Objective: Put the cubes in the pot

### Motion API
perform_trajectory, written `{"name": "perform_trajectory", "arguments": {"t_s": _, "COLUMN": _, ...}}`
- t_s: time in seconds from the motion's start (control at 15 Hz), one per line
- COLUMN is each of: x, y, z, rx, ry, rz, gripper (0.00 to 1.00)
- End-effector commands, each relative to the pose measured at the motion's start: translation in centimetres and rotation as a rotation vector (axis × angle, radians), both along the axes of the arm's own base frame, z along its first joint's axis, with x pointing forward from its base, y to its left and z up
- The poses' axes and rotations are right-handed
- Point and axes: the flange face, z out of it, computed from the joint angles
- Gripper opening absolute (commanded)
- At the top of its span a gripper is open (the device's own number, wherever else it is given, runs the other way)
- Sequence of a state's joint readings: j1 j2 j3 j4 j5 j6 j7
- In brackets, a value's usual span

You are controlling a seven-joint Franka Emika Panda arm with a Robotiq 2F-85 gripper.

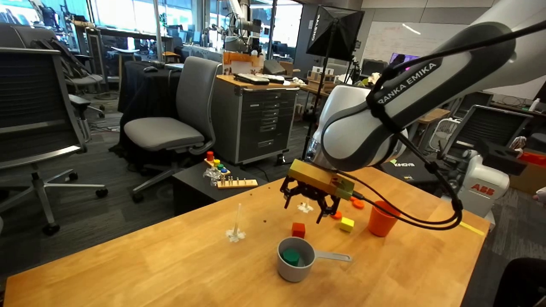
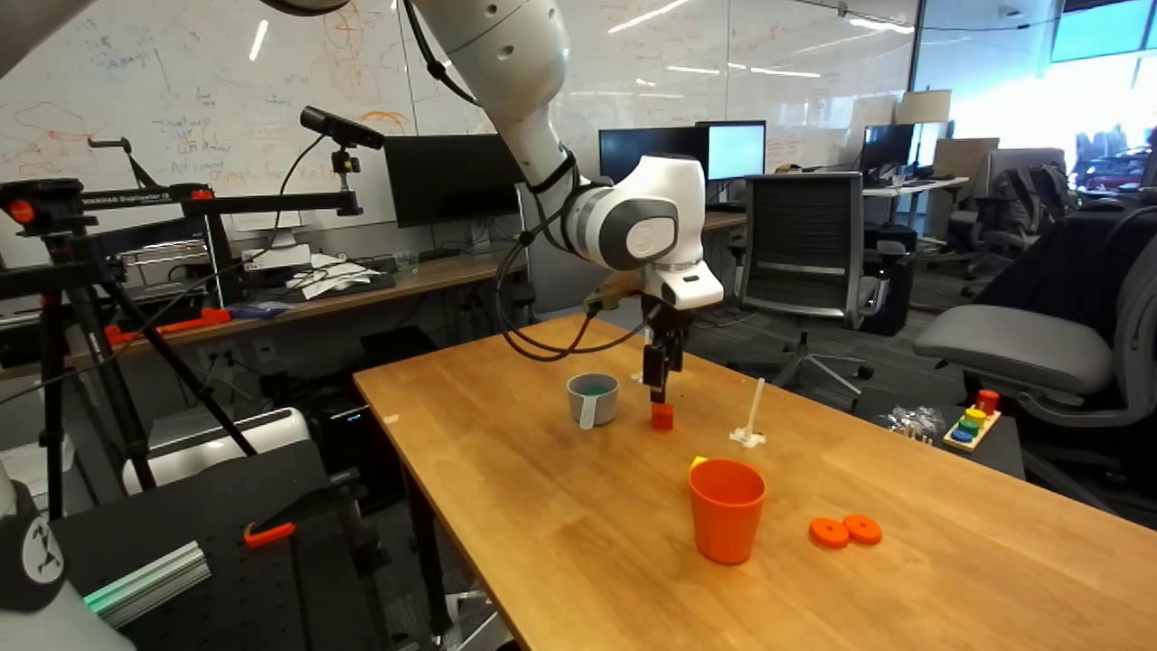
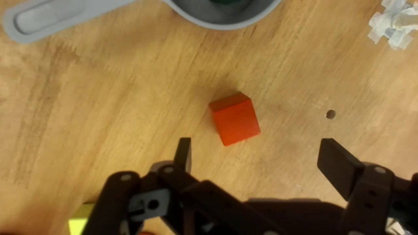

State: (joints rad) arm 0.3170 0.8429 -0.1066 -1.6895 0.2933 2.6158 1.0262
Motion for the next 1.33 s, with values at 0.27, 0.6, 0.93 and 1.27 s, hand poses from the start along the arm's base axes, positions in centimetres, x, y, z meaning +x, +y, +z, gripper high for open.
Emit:
{"name": "perform_trajectory", "arguments": {"t_s": 0.27, "x": 0.3, "y": 0.3, "z": -2.1, "rx": -0.003, "ry": 0.072, "rz": 0.026, "gripper": 1.0}}
{"name": "perform_trajectory", "arguments": {"t_s": 0.6, "x": 0.5, "y": 0.9, "z": -3.7, "rx": -0.024, "ry": 0.003, "rz": 0.108, "gripper": 1.0}}
{"name": "perform_trajectory", "arguments": {"t_s": 0.93, "x": 0.2, "y": 1.7, "z": -5.2, "rx": -0.007, "ry": -0.024, "rz": 0.144, "gripper": 0.57}}
{"name": "perform_trajectory", "arguments": {"t_s": 1.27, "x": 0.5, "y": 1.0, "z": -4.7, "rx": -0.016, "ry": -0.039, "rz": 0.137, "gripper": 0.21}}
